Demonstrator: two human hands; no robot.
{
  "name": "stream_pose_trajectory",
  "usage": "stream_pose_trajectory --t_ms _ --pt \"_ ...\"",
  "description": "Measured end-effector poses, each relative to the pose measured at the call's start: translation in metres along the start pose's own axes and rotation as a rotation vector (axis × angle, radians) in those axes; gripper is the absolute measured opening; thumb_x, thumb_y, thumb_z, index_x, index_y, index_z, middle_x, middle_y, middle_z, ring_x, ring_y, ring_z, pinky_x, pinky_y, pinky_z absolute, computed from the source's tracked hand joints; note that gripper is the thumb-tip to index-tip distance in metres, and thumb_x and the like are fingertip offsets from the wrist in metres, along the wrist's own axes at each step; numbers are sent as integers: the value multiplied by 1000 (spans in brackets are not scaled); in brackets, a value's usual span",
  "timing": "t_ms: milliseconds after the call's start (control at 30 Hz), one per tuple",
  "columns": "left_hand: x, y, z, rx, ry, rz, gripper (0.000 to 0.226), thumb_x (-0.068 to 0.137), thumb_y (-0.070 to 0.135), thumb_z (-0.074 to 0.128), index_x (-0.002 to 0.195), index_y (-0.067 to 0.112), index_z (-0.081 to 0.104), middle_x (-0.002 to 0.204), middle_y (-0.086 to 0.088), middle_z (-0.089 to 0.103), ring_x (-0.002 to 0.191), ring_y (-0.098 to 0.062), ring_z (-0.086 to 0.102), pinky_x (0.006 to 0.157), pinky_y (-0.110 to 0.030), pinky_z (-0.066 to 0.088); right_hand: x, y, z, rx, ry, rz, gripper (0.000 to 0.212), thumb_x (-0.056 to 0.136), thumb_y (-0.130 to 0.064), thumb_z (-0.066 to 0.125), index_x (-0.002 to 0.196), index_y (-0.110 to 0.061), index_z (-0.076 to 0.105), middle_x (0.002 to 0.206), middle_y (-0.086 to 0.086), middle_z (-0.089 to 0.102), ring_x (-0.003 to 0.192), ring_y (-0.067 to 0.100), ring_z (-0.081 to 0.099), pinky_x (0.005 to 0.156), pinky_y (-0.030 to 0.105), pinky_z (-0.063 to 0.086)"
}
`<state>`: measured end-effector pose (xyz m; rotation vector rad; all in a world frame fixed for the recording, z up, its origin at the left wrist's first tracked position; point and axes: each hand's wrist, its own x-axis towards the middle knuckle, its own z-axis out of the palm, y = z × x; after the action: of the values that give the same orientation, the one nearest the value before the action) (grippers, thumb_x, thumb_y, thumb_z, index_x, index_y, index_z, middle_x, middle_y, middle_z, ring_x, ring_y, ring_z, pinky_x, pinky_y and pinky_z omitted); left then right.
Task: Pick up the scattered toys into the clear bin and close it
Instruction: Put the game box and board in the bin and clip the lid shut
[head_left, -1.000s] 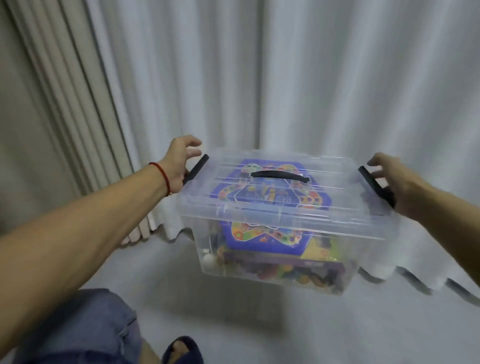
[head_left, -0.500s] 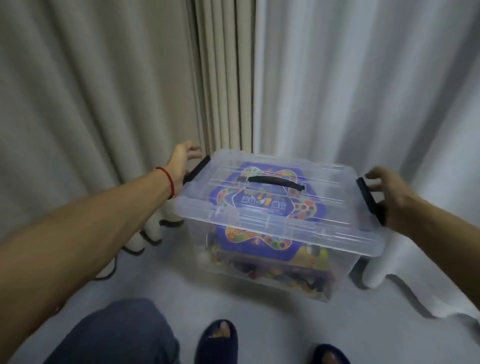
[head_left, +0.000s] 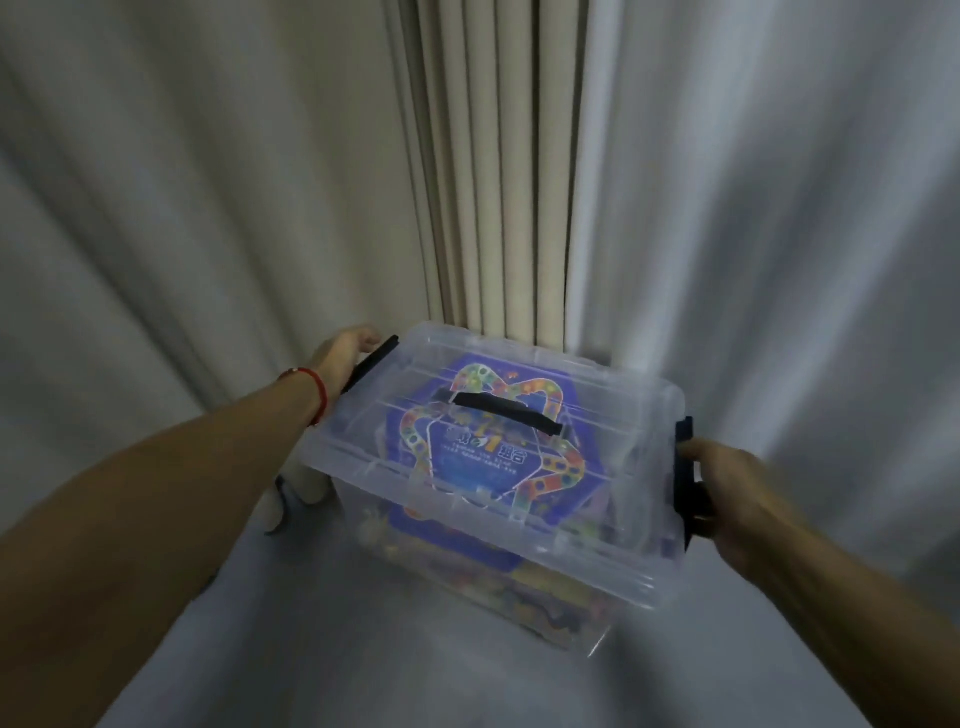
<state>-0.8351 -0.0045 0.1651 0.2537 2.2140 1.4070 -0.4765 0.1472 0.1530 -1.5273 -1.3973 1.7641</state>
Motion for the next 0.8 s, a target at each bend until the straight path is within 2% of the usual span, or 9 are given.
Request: stream_pose_trajectory --t_ms 100,167,233,300,433,500,633,733,800 --pt "46 -3 15 121 40 63 34 70 34 65 88 6 73 83 -14 67 69 -27 59 65 -34 45 27 18 19 -41 53 28 13 97 -6 50 99 -1 62 97 22 67 89 41 65 83 57 56" --pt "75 -5 27 274 37 129 32 75 23 67 96 2 74 92 -16 68 81 -29 62 73 -37 49 42 36 30 -69 62 38 20 98 -4 47 111 -1 63 100 26 68 92 45 65 88 61 54" --pt "100 -15 38 404 5 189 26 84 8 62 107 7 73 101 -12 69 96 -30 65 84 -39 52 52 51 42 -45 46 25 24 102 -6 45 122 -6 58 99 20 68 91 40 66 81 56 57" --pt "122 -27 44 437 -42 199 37 84 -1 62 118 12 69 103 -6 67 99 -29 64 90 -41 54 59 53 51 13 1 19 30 103 -10 48 131 -19 53 97 14 69 88 34 67 68 45 56" --pt "164 -34 46 512 -81 260 54 70 16 62 123 27 67 110 -3 72 104 -26 66 91 -35 52 68 44 61 90 -124 65 25 102 -9 50 122 -24 49 100 15 69 90 35 67 64 44 55" --pt "184 -34 49 571 -67 273 52 75 18 62 126 31 65 115 -2 71 109 -25 64 96 -32 50 70 44 68 100 -129 51 22 101 -11 52 121 -21 52 103 16 69 94 37 67 66 45 56" --pt "179 -27 69 744 159 264 46 93 27 47 131 52 51 132 -6 57 123 -30 48 109 -42 28 71 51 85 137 -95 28 27 101 -17 54 128 -16 56 105 13 71 96 35 69 70 46 60" --pt "177 -24 82 820 237 287 45 100 25 37 138 47 45 135 -8 55 126 -30 44 106 -45 25 75 52 93 177 -98 37 22 103 -16 52 125 -17 55 106 11 70 97 33 69 63 41 59" --pt "184 -22 82 760 143 330 47 95 33 40 141 38 45 138 -11 54 128 -34 46 111 -47 27 76 51 93 196 -118 46 19 102 -14 52 121 -17 55 104 11 70 96 33 68 59 38 58"
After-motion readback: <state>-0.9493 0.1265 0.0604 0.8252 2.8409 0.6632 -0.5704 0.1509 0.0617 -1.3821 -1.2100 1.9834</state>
